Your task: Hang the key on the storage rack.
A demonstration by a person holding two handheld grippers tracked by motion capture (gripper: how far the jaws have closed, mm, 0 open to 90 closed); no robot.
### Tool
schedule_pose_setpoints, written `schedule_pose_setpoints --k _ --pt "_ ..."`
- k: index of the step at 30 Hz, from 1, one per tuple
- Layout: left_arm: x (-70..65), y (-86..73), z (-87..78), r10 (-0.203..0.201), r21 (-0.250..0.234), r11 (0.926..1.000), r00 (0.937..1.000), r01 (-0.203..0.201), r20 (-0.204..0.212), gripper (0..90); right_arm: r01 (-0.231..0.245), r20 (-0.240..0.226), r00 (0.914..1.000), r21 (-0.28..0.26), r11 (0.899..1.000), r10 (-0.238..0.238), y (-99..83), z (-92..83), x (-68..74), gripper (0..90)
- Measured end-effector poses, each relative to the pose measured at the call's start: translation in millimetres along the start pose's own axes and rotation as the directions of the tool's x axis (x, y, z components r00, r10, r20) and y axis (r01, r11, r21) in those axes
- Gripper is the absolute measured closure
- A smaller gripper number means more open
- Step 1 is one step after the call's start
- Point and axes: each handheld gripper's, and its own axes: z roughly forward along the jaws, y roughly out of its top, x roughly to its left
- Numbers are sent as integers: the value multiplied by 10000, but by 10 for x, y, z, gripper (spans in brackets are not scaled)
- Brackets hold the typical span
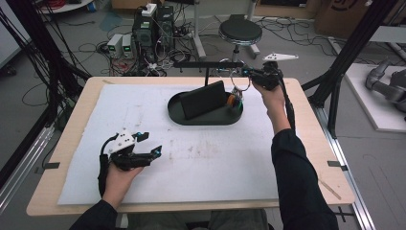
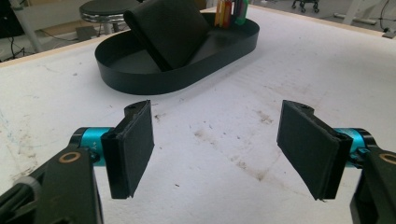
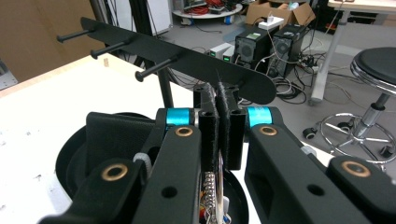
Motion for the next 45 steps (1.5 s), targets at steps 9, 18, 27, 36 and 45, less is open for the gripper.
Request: schedule_pose_setpoints --k 9,18,27,36,45 --pt "1 -5 -7 -12 -3 10000 10000 12 0 272 37 229 9997 97 9999 -39 -23 31 -14 877" --pt "6 7 -1 5 -58 10000 10000 -6 -51 263 493 1136 9920 481 9976 -545 -8 39 82 806" --pt "-5 18 0 -60 -74 10000 10000 59 -17 254 593 1556 9857 389 9975 -646 119 -362 199 542" --pt "-3 60 5 50 -106 9999 10000 -50 -43 252 931 1249 9882 -327 9951 -884 31 -969 467 466" --pt "15 72 -47 9 -222 9998 9998 -14 -202 252 674 773 9951 -787 9946 -614 -360 -1287 657 395"
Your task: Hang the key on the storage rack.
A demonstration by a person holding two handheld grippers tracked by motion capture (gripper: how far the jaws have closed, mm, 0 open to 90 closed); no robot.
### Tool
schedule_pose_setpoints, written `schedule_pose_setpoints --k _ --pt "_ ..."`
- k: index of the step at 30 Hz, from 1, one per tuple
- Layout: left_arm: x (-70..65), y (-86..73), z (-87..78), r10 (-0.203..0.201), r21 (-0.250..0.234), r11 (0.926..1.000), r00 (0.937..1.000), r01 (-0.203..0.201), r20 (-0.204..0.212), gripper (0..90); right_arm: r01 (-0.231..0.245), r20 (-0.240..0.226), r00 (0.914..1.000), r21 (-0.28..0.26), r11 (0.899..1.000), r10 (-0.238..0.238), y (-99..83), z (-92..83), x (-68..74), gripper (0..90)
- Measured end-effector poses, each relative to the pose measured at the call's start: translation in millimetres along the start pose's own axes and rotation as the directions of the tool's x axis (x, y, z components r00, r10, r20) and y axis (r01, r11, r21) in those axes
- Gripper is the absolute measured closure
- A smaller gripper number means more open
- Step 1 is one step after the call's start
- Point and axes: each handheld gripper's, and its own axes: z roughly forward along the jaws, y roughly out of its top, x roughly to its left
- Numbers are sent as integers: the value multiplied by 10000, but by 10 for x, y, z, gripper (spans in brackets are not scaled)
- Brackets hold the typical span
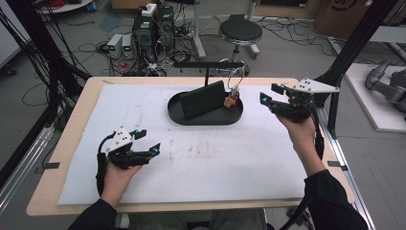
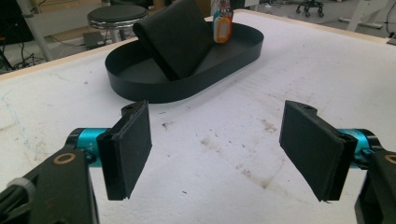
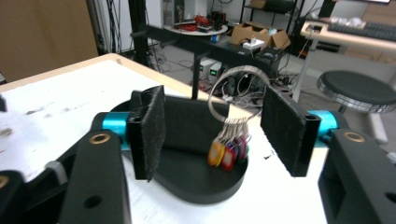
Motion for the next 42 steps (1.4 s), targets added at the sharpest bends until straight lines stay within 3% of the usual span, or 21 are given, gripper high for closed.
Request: schedule_pose_setpoints --k 2,10,18,20,28,30,36,42 --pt "8 -1 -8 -5 10 10000 10000 5 -46 252 -75 -35 10000 7 10000 75 -41 -12 7 386" --pt "32 -11 -15 -22 32 10000 9999 23 -152 252 -683 -69 9976 212 9974 685 -533 -128 58 319" --pt "43 -11 -19 16 16 10000 9998 -16 -184 252 -952 -44 9954 275 9951 954 -820 -237 96 306" --pt "46 -11 -14 53 26 10000 9998 -53 -214 251 -1220 -94 9924 335 9920 1224 -942 -253 88 298" --pt "63 -11 3 178 88 9998 9995 -176 -246 251 -1067 327 9939 397 9935 1054 -1124 -251 68 281" --pt "64 -11 10 182 88 9998 9996 -180 -236 252 -1081 462 9934 653 9920 1053 -1163 -230 55 280" --pt "72 -19 15 219 166 9996 9994 -214 -264 251 -1068 749 9921 797 9911 1009 -1188 -236 41 281" --pt "79 -20 -1 207 170 9997 9992 -202 -331 251 -1068 728 9923 900 9902 1004 -1192 -215 55 281"
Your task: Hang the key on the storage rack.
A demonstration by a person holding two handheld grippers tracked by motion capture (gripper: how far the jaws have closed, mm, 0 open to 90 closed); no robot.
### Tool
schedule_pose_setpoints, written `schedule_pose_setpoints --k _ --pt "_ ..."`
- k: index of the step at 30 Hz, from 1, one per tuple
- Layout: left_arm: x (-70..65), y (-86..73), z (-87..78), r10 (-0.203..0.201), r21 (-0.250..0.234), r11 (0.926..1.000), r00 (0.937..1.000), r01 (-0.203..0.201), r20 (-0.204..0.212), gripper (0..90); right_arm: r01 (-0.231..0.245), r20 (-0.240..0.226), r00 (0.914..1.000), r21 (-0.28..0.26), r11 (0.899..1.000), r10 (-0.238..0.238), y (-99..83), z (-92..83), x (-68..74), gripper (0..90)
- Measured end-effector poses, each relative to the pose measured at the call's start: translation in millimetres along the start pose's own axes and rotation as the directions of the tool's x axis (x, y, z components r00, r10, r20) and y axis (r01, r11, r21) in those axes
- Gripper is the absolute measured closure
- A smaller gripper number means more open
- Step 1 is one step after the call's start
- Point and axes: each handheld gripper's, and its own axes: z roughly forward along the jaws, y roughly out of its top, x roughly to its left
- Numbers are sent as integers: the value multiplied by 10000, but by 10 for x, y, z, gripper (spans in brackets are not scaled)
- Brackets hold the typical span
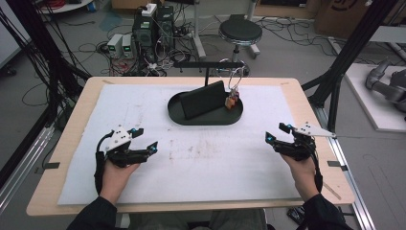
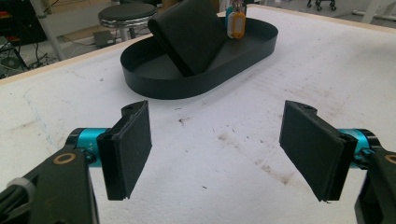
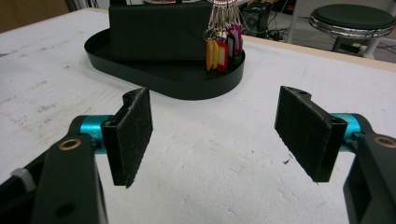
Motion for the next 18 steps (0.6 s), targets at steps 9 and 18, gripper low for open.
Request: schedule_pose_setpoints --k 9,18 --pt "0 3 -21 26 9 10000 10000 -26 -30 252 -18 -122 9999 121 9999 20 -3 53 21 282" --pt "12 2 -39 12 2 10000 10000 -12 -81 251 -100 -143 9998 111 9999 101 2 67 12 281"
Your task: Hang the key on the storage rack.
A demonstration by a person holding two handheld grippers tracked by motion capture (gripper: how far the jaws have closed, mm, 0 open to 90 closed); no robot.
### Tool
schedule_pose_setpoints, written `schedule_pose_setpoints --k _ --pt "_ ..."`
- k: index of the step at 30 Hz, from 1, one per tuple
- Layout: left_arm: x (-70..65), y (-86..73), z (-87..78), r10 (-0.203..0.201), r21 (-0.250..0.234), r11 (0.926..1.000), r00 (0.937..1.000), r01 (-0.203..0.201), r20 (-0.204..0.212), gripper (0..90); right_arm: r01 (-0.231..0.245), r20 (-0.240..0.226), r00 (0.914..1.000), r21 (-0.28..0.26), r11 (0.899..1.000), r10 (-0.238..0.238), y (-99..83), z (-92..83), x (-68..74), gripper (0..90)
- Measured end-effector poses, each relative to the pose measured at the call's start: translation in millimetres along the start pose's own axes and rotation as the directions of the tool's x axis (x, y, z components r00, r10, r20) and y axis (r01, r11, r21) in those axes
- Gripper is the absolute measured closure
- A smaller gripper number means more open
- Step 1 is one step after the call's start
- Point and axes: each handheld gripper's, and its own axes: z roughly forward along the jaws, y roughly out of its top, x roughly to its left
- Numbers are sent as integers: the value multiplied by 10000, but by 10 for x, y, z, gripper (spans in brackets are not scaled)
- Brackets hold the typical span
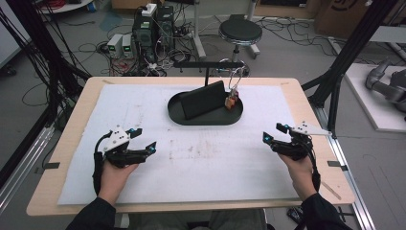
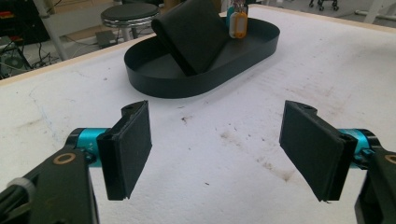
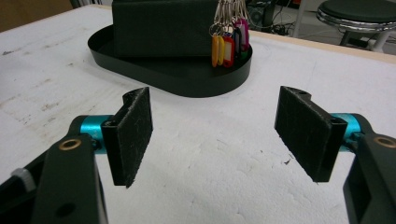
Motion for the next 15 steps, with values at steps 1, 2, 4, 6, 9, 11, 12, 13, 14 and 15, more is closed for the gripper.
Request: schedule_pose_setpoints --k 1,2,4,6,9,11,12,13,14,15 --pt "2 0 0 0 -8 10000 10000 0 5 251 0 0 10000 0 10000 0 0 0 0 281" --pt "2 -1 1 -10 -12 10000 10000 10 6 251 -39 14 10000 -16 10000 39 0 -7 -4 281" --pt "2 -1 2 10 4 10000 10000 -10 13 252 -25 28 10000 -28 10000 25 0 -9 -6 281" --pt "3 -1 3 5 15 10000 10000 -5 22 251 -59 35 10000 -7 10000 59 -2 -12 -8 282" --pt "5 1 3 -18 13 10000 10000 18 12 252 -51 72 10000 3 10000 51 -3 -14 -13 281" --pt "4 3 2 -32 -7 10000 10000 32 14 251 -62 118 9999 24 10000 62 -4 -15 -15 281" --pt "5 4 1 -38 -12 10000 10000 38 6 251 -62 118 9999 24 10000 62 -4 -15 -15 281" --pt "9 5 -1 -12 -4 10000 10000 12 -2 252 -86 110 9999 40 10000 86 -4 -14 -16 280" --pt "11 6 -1 -10 0 10000 10000 10 -3 252 -66 110 9999 50 10000 65 -5 -12 -22 276" --pt "14 8 -3 -25 9 10000 10000 25 -13 251 -44 150 9999 43 10000 43 -5 -10 -26 274"
